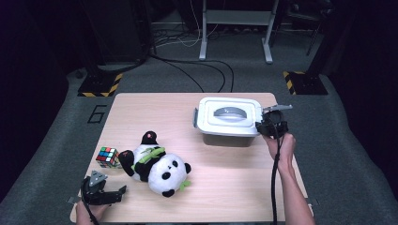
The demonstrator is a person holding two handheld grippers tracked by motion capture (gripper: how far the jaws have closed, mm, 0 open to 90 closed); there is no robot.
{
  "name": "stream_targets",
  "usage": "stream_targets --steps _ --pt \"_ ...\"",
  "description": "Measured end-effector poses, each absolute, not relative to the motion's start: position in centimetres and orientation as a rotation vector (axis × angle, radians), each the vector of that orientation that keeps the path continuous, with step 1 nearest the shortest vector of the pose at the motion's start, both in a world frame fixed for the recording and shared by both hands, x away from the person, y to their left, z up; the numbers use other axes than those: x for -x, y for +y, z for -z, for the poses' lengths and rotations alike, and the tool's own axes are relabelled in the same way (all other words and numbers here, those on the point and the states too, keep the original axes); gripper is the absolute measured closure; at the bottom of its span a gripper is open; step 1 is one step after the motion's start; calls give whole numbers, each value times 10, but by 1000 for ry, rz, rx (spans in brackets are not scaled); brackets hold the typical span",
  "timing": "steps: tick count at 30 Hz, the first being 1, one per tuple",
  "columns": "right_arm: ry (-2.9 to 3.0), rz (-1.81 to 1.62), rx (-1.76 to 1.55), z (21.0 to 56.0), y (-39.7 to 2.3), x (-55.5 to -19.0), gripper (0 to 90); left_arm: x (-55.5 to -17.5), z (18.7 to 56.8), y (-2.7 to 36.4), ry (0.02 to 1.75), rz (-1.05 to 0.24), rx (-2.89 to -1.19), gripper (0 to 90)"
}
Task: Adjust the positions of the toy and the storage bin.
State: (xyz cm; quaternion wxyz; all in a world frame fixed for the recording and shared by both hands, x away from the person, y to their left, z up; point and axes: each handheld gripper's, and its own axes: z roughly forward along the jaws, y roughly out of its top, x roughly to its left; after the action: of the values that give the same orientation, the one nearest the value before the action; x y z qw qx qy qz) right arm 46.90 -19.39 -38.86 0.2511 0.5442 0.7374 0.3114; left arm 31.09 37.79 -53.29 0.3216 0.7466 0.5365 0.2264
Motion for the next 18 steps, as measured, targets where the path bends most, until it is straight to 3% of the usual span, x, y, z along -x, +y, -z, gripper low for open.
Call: stream_targets --steps 6,18 --pt "2004 -923 -1456 391 -198 -462 595 -311 533 378 1410 -596 -1960 0" --pt "1915 -943 -1546 396 -238 -490 610 -311 533 378 1409 -596 -1961 0"
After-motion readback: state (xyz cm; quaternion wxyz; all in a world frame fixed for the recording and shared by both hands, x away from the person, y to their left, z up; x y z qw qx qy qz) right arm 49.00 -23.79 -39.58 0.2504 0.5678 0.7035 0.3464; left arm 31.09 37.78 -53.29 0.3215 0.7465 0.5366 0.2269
